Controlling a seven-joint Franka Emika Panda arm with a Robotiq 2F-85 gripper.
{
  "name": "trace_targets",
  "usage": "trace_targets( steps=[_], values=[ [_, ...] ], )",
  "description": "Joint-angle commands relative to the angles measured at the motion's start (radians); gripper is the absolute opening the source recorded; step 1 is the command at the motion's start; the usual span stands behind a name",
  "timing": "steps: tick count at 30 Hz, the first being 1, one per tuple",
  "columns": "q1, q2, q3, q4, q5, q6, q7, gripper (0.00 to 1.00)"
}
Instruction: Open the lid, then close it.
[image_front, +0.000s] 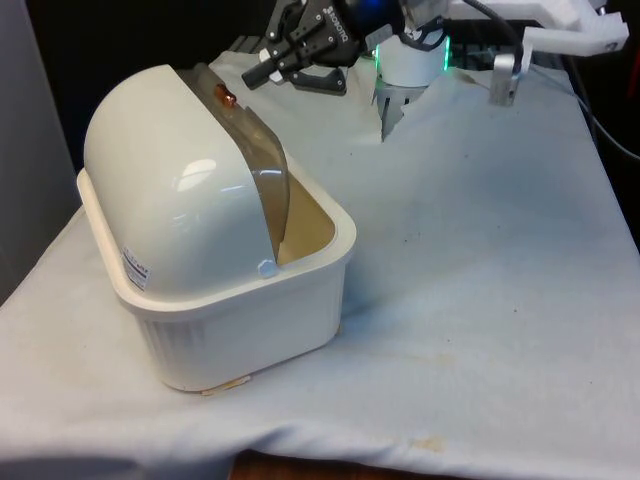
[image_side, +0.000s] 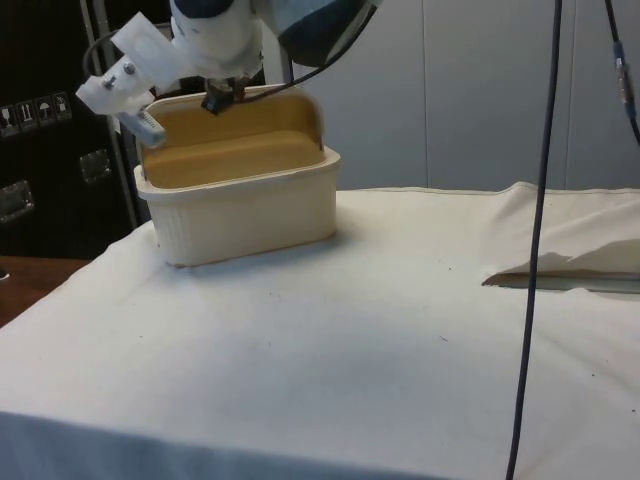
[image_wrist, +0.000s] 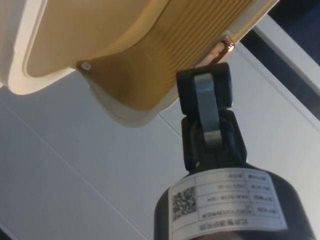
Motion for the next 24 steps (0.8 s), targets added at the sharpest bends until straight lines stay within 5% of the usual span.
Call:
trace_targets(
  steps=[1,13,24],
  values=[
    [-0.004,-0.006,0.002,-0.005,0.017,0.013,0.007,0.00],
    [-0.003,0.008,-0.001,0.022,0.069,0.026,0.028,0.00],
    [-0.018,0.018,-0.009,0.050,0.088,0.071,0.066,0.00]
  ],
)
